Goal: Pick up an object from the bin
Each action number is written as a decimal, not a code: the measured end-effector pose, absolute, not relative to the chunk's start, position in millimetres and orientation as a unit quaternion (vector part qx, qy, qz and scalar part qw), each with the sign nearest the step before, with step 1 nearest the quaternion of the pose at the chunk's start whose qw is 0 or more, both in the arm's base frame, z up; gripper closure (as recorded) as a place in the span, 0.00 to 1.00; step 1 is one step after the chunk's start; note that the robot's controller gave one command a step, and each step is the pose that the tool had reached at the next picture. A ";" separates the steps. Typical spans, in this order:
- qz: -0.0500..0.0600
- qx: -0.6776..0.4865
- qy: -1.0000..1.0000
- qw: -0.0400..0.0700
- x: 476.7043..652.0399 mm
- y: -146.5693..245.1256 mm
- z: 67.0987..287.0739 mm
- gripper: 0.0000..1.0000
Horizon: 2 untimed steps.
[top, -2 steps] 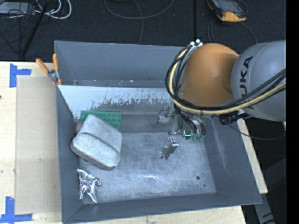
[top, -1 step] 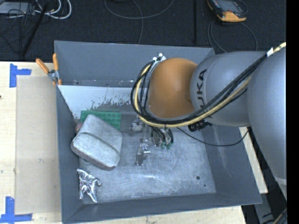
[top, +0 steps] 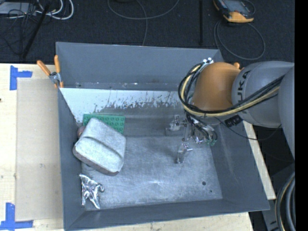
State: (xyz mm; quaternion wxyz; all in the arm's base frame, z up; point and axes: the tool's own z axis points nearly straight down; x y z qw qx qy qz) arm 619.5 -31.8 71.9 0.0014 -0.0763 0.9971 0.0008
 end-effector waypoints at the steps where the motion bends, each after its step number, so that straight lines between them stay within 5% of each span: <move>1: -0.001 -0.163 0.987 0.000 561.8 -88.8 117.9 0.00; 2: 0.001 -0.128 0.992 0.006 585.0 0.3 242.0 0.00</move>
Offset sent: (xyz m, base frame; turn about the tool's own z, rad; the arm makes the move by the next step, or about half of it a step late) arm -0.0576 -0.0540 0.0450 -0.1800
